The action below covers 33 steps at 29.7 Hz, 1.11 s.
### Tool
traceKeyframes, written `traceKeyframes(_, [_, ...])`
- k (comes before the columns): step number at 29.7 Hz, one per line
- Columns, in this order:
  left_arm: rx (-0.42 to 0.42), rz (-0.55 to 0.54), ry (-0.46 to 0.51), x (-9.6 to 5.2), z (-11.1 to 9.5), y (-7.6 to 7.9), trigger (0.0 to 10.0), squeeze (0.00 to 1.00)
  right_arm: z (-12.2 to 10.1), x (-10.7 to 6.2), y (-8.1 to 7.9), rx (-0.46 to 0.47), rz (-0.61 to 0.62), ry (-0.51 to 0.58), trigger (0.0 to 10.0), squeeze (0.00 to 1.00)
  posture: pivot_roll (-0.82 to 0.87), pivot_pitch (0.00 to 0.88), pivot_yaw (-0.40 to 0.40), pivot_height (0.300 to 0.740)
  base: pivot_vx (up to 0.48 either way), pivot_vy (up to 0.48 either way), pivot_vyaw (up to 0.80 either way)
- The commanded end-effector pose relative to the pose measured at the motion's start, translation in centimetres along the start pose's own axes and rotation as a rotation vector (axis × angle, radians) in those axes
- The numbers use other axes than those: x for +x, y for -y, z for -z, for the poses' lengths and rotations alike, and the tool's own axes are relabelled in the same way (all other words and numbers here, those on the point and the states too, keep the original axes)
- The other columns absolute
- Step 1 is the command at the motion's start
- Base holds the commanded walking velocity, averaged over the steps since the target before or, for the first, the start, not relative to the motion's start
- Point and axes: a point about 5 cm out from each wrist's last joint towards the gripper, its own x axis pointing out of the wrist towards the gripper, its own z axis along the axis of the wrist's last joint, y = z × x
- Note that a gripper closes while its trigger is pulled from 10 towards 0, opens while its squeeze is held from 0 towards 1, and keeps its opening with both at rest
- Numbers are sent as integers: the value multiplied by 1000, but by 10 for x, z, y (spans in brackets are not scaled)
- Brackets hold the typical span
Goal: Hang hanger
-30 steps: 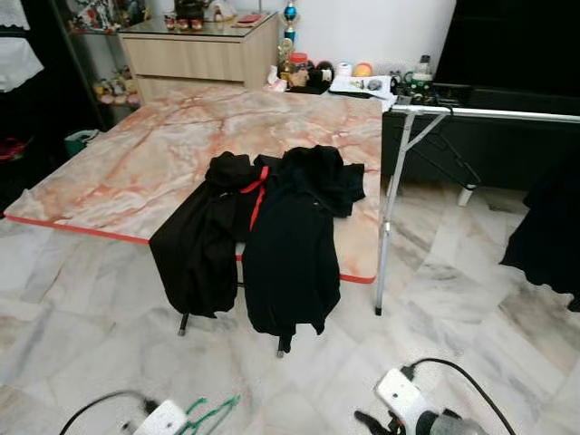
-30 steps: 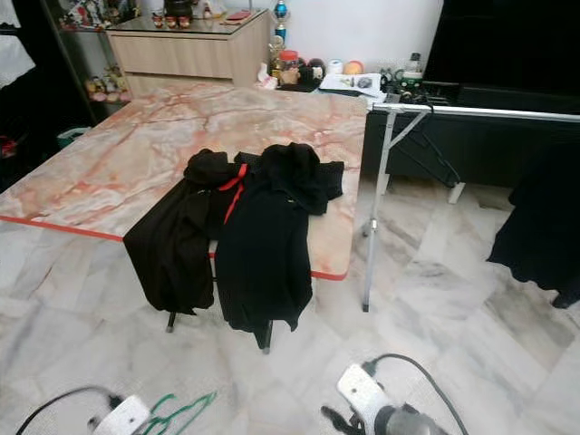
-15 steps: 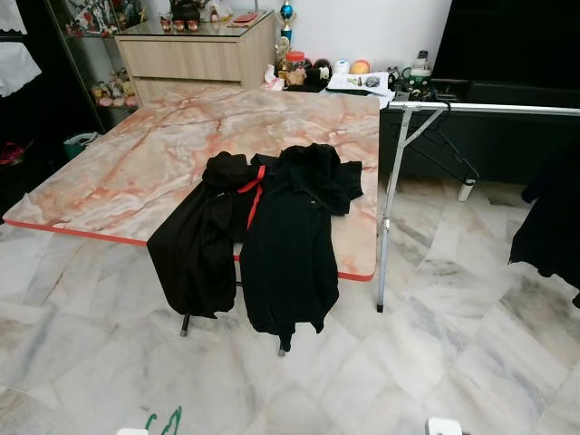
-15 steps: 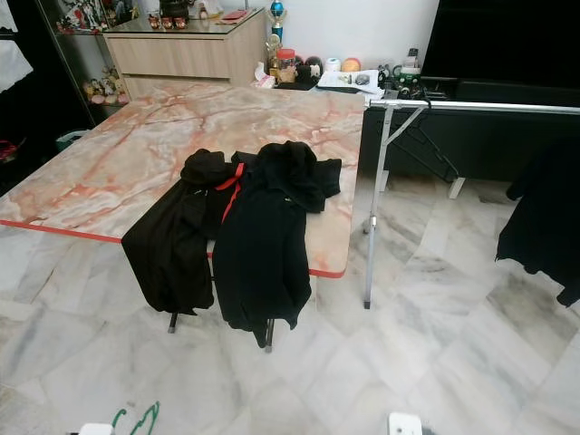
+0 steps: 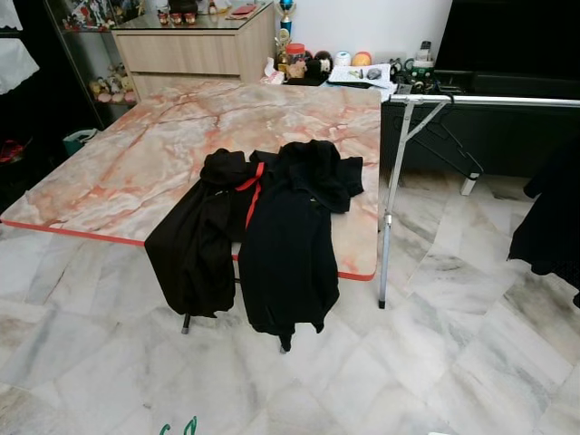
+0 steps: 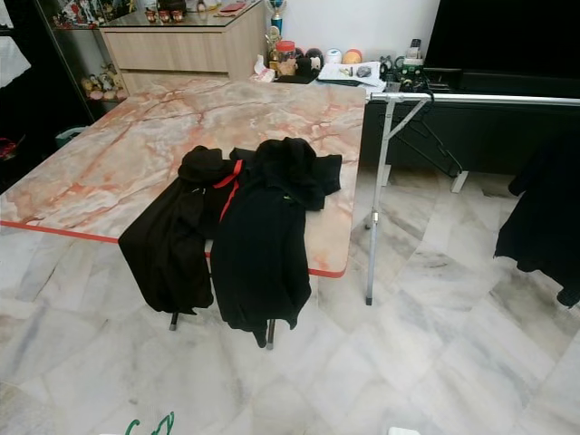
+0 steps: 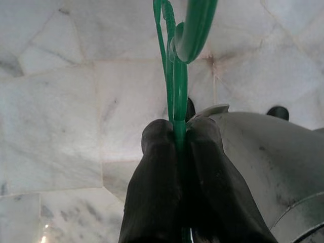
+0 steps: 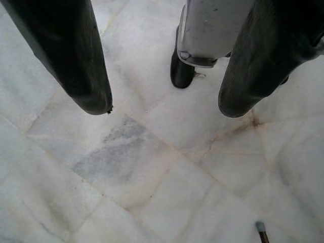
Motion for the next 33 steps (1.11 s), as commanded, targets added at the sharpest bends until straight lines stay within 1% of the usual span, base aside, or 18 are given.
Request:
traceKeyframes(1, [-17, -12, -8, -1, 2, -3, 10000, 0, 8, -2, -2, 5, -8, -24, 10000, 0, 69, 61, 48, 740, 0, 0, 0])
traceKeyframes(4, [-21, -12, -1, -1, 1, -3, 10000, 0, 9, -2, -1, -2, -15, -29, 10000, 0, 68, 54, 46, 740, 0, 0, 0])
traceKeyframes(8, [22, 12, -4, 0, 0, 0, 10000, 0, 10, -2, 2, -13, -19, -39, 10000, 0, 62, 40, 50, 740, 0, -70, 0])
traceKeyframes(13, [29, 17, -6, 0, 0, 2, 10000, 0, 13, -3, 7, -39, -25, -67, 10000, 0, 50, 28, 58, 740, 0, -450, 0])
traceKeyframes(18, [30, 23, -9, 1, 1, 4, 10000, 0, 14, -3, 10, -24, -12, -77, 10000, 0, 50, 15, 62, 740, 0, -480, 0])
traceKeyframes(22, [30, 26, -9, 1, 1, 4, 10000, 0, 12, -2, 6, -22, -15, -71, 10000, 0, 48, 9, 63, 740, 0, -480, 0])
traceKeyframes(26, [32, 34, -12, 0, 2, 5, 10000, 0, 7, 0, -4, -19, -29, -62, 10000, 0, 48, 5, 63, 740, 0, -480, 0])
traceKeyframes(33, [28, 40, -11, 1, 2, 6, 10000, 0, 7, 0, -7, -24, -34, -66, 10000, 0, 50, 6, 61, 740, 0, -480, 0])
